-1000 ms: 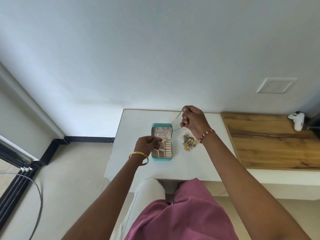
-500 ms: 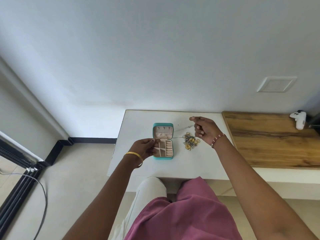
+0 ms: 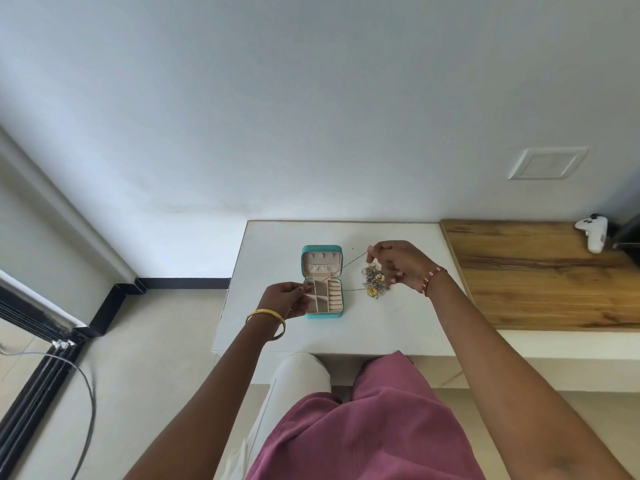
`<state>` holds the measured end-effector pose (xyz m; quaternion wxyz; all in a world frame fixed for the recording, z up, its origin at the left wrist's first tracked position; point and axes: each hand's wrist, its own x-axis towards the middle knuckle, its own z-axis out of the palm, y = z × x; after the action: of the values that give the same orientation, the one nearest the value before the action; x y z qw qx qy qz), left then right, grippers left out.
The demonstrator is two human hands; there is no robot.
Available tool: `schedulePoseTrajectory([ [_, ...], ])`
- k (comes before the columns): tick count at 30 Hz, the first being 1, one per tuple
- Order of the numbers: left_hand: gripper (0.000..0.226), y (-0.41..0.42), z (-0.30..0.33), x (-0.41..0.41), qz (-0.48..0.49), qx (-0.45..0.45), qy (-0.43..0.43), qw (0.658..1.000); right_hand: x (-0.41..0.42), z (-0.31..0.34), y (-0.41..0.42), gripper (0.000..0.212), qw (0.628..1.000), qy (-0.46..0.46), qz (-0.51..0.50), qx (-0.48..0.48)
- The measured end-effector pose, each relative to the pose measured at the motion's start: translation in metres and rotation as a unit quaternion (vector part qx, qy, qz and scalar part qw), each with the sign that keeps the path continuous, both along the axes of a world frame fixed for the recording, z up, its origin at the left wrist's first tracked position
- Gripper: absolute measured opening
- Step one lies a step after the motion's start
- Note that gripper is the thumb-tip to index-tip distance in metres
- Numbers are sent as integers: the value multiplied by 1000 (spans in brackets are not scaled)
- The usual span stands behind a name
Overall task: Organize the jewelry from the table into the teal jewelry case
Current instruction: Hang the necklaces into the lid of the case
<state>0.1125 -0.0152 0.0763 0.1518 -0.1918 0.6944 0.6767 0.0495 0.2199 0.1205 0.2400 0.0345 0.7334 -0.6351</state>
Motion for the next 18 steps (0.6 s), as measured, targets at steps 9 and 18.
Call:
schedulePoseTrajectory([
  [9,28,7,-2,7,46,91,-74,992,4,-1,-12,25,964,-11,-191,-184],
  [18,47,4,-6,3,73,115,-65,988,6,2,-17,20,962,-6,-179,-208],
])
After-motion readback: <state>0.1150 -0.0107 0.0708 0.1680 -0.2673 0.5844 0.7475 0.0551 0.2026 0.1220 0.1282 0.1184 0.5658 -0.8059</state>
